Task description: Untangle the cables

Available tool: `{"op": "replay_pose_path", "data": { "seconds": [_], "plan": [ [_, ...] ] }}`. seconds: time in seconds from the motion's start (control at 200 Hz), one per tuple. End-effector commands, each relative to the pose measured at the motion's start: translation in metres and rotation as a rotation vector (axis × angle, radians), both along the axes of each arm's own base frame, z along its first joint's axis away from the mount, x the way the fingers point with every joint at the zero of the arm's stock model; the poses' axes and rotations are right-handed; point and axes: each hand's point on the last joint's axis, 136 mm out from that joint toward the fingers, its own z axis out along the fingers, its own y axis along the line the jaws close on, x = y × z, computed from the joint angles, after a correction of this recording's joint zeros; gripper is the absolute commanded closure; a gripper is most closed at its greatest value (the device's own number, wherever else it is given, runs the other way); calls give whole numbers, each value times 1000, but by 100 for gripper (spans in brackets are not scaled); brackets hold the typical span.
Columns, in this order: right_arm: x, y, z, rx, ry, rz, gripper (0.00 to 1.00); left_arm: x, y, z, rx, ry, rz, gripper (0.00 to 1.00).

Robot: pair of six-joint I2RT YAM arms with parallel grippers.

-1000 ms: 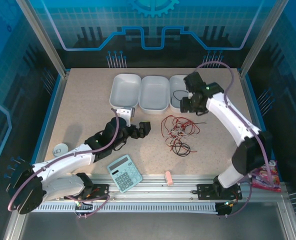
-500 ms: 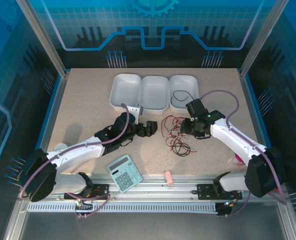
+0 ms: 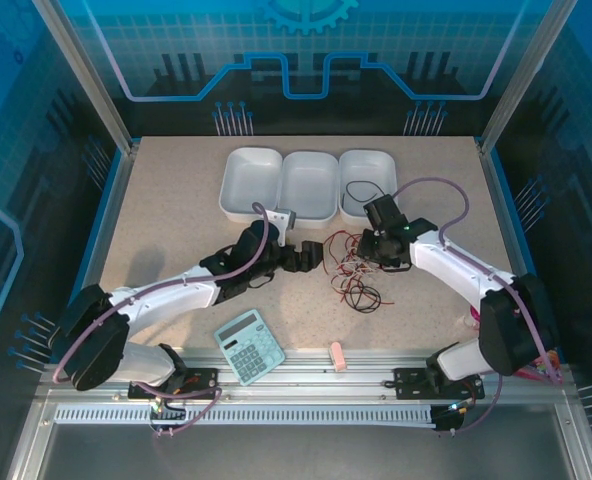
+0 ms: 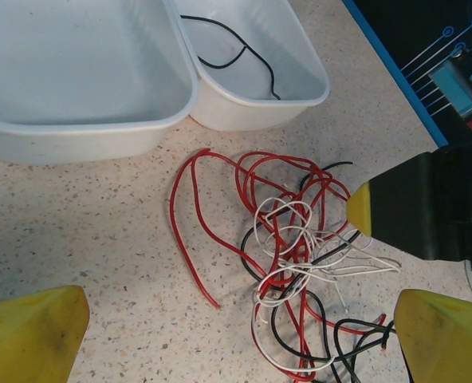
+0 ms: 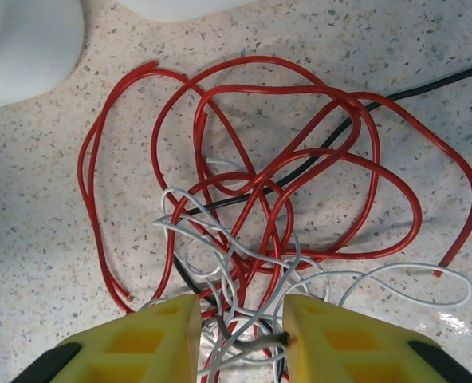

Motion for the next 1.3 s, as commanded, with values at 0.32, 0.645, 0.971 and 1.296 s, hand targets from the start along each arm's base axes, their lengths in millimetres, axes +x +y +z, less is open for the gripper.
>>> {"op": "replay_pose_path", "data": {
  "seconds": [0.32,0.645,0.971,1.296],
  "plan": [
    [14,5,31,-61,-62,58,100,6,-17,31,-8,23,-29,1],
    [3,39,131,-112,-227,214,100,4,-26,61,-42,7,-77,1],
    [-22,45,211,-79,-386,312,100,9,-39,54,-26,-26,-138,1],
    [-20,51,307,-48,-601,402,100,7,-53,55,-94,-72,-202,1]
  ]
}}
